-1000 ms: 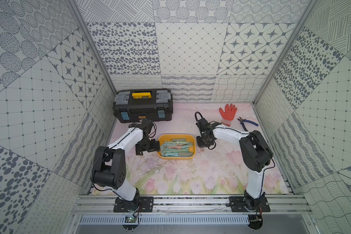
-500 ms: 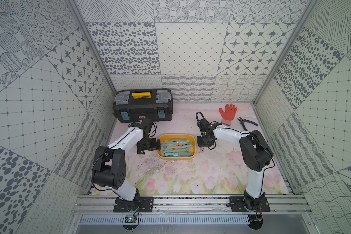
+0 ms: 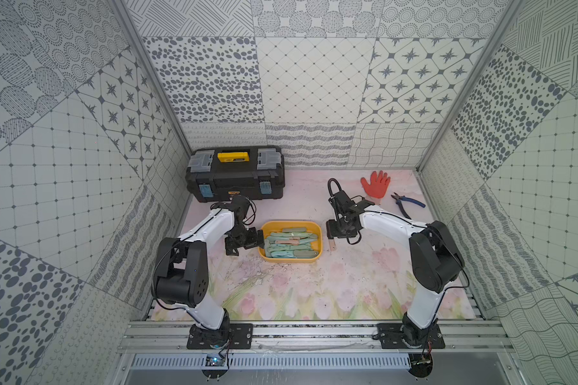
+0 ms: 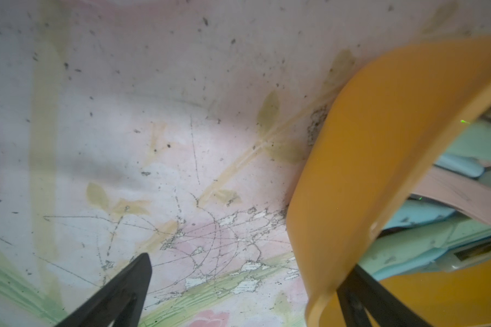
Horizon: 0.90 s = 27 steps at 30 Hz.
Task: Take the fruit knife out of the storage box
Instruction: Place the fruit knife at the center of the board, then pick up the fruit knife from the storage box.
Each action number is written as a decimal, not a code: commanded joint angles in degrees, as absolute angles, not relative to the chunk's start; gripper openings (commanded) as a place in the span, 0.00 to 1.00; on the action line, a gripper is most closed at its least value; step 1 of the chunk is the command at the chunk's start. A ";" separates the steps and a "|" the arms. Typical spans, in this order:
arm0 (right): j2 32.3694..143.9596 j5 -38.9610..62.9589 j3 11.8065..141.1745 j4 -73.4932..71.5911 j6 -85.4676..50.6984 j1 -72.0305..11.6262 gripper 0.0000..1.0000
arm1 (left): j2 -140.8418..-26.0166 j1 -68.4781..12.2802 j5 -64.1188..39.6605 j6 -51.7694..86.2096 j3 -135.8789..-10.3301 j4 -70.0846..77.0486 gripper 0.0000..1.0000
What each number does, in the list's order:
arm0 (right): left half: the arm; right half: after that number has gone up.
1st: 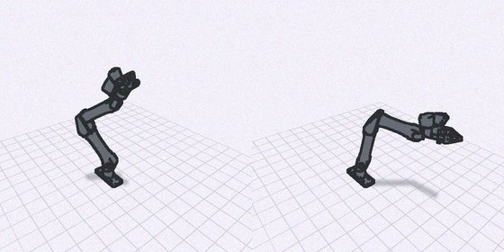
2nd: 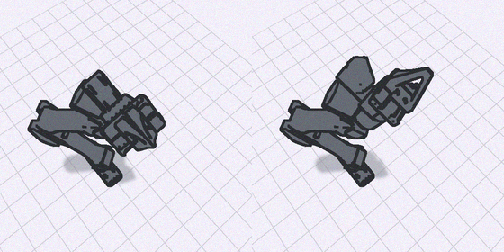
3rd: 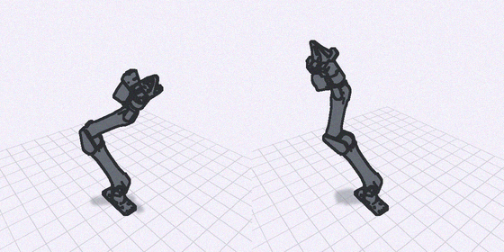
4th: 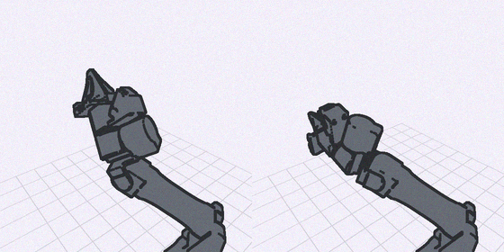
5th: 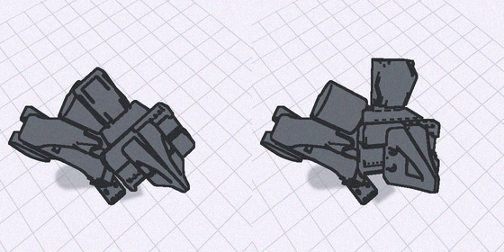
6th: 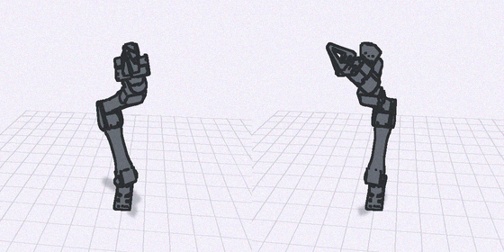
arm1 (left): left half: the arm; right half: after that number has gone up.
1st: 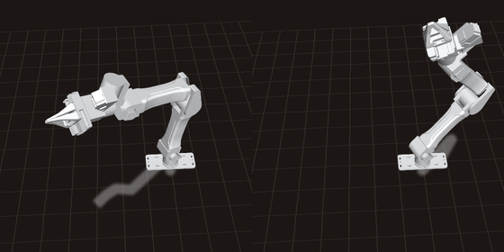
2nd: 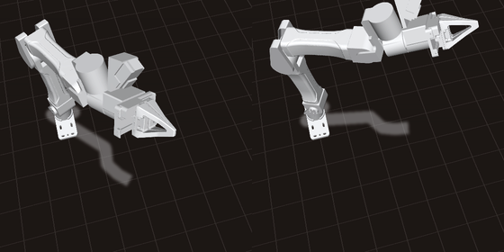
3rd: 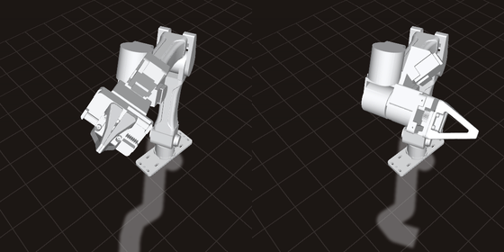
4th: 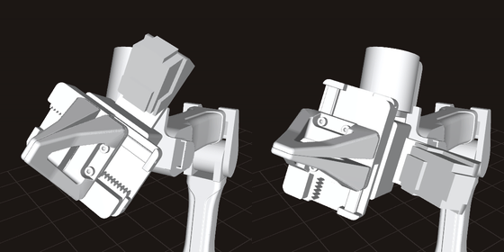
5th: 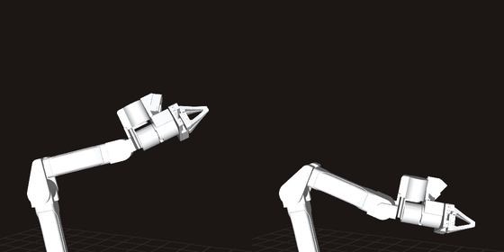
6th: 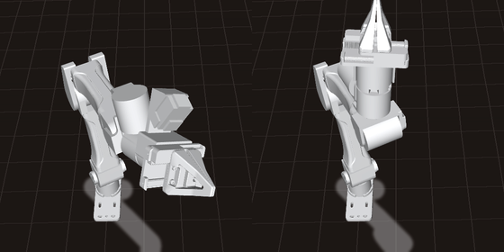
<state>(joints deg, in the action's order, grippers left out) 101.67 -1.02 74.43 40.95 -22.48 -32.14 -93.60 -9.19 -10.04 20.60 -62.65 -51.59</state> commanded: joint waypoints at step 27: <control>111.98 15.83 93.67 40.64 10.88 -46.19 0.58 | -93.47 -7.28 -12.87 21.18 -62.58 -52.21 0.98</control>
<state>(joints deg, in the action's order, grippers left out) 109.49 14.11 91.09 38.72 8.01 -45.34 -93.80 -7.73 -12.21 20.62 -62.57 -51.55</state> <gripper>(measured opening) 0.581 0.985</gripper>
